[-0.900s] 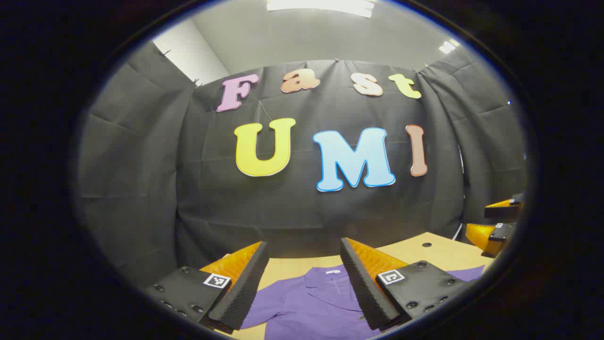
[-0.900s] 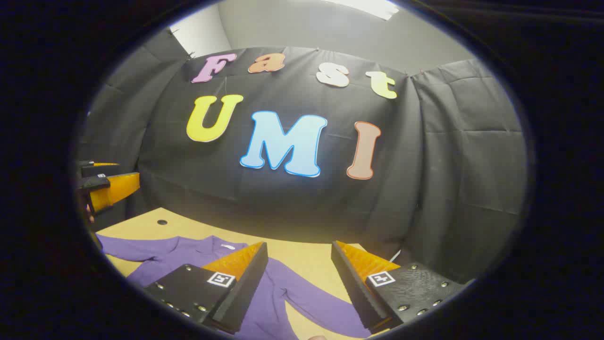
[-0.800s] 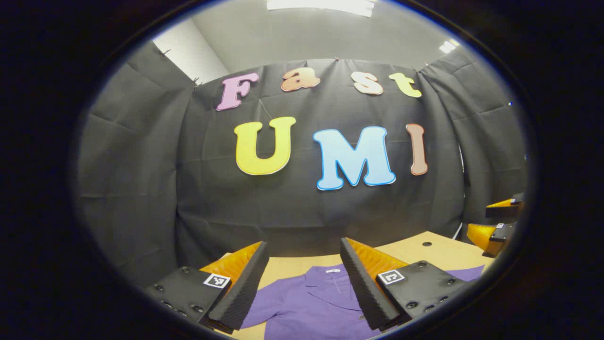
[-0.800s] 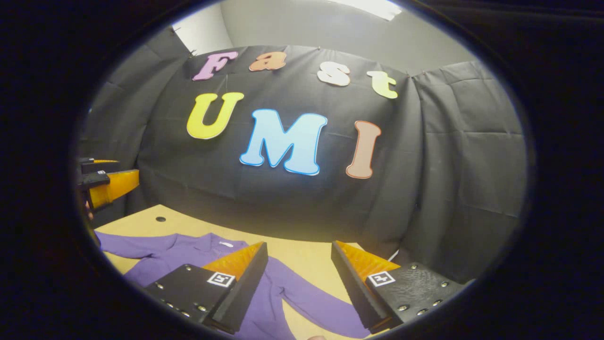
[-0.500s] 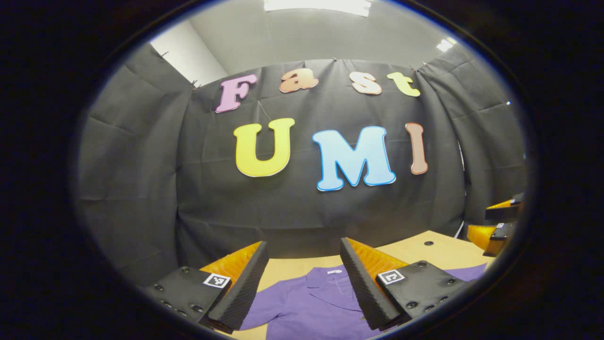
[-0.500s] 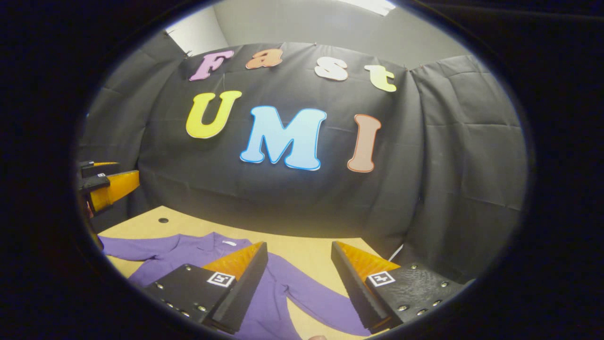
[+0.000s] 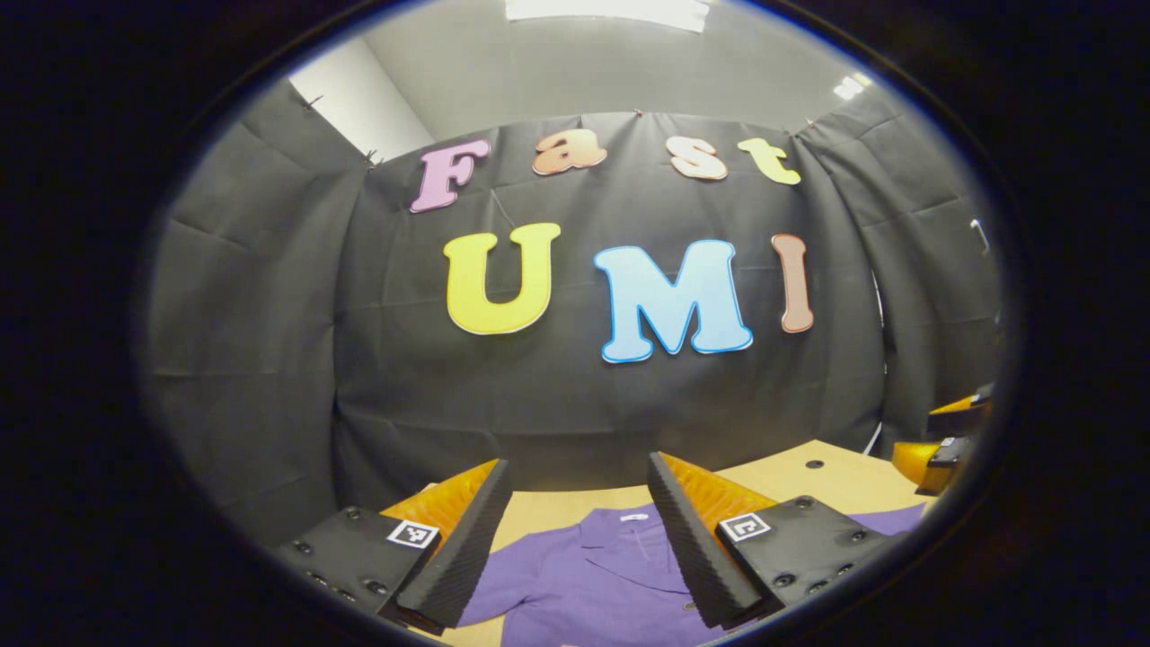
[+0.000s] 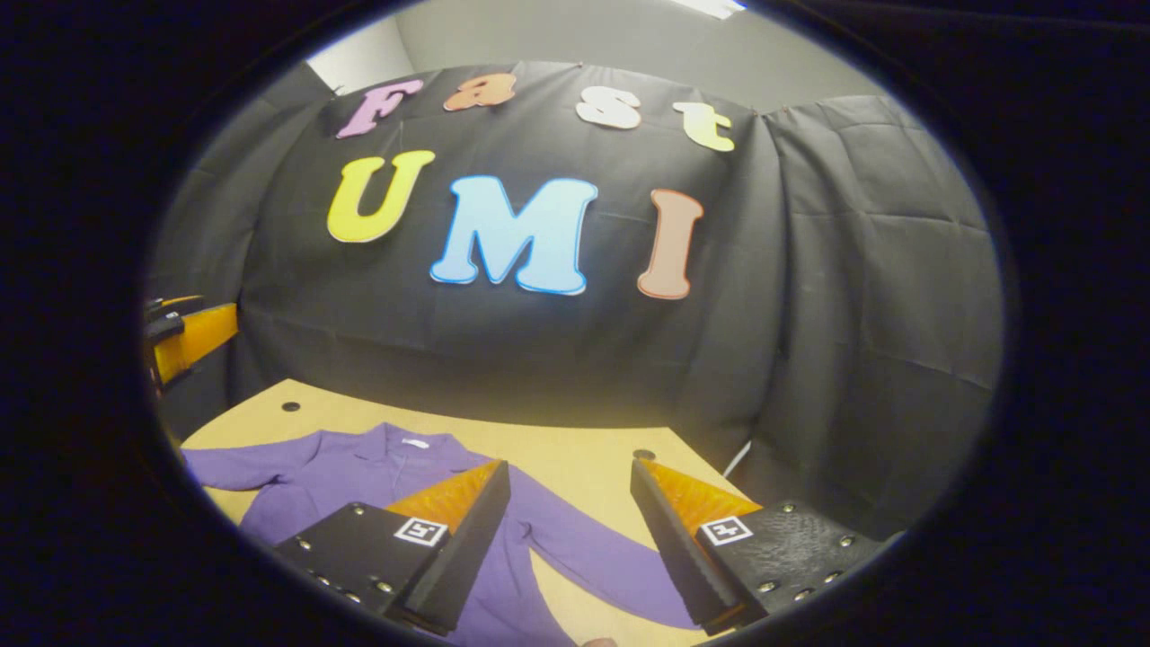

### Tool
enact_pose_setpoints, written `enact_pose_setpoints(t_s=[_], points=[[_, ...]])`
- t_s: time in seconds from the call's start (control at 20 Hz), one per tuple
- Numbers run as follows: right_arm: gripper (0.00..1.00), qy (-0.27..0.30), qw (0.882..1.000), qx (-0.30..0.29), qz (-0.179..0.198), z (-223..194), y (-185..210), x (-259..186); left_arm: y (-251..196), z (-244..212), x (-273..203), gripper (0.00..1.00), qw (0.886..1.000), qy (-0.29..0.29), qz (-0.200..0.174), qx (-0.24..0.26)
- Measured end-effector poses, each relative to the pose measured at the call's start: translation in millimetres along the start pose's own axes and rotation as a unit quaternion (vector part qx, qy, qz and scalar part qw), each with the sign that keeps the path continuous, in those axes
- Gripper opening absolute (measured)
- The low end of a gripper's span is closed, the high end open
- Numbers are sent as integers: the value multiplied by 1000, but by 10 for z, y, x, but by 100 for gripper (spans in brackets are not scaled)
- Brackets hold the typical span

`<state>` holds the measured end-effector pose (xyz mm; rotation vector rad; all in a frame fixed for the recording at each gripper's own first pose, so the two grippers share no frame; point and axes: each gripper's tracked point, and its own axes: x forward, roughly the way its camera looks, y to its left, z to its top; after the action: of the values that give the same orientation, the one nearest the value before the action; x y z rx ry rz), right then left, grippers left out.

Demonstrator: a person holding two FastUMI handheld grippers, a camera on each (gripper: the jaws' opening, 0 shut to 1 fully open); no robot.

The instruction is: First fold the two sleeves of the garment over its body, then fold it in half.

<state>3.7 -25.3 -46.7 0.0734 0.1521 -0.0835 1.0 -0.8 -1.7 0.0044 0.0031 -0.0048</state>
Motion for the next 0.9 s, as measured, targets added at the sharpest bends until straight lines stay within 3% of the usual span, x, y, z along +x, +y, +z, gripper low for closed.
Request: enact_pose_setpoints(t_s=[0.2,0.45,0.65,0.9], points=[[87,76,994,47,-54,-465,-359,15,-19,-40,14,97,1000,7,-5,-3],[87,171,975,68,-124,-1137,-879,-33,-31,-80,23,98,1000,10,-7,-4],[87,246,948,94,-182,-1684,-1247,-19,24,-129,7,100,1000,15,0,-1],[87,314,912,148,-218,-2219,-1510,13,99,-186,-24,100,1000,24,13,7]])
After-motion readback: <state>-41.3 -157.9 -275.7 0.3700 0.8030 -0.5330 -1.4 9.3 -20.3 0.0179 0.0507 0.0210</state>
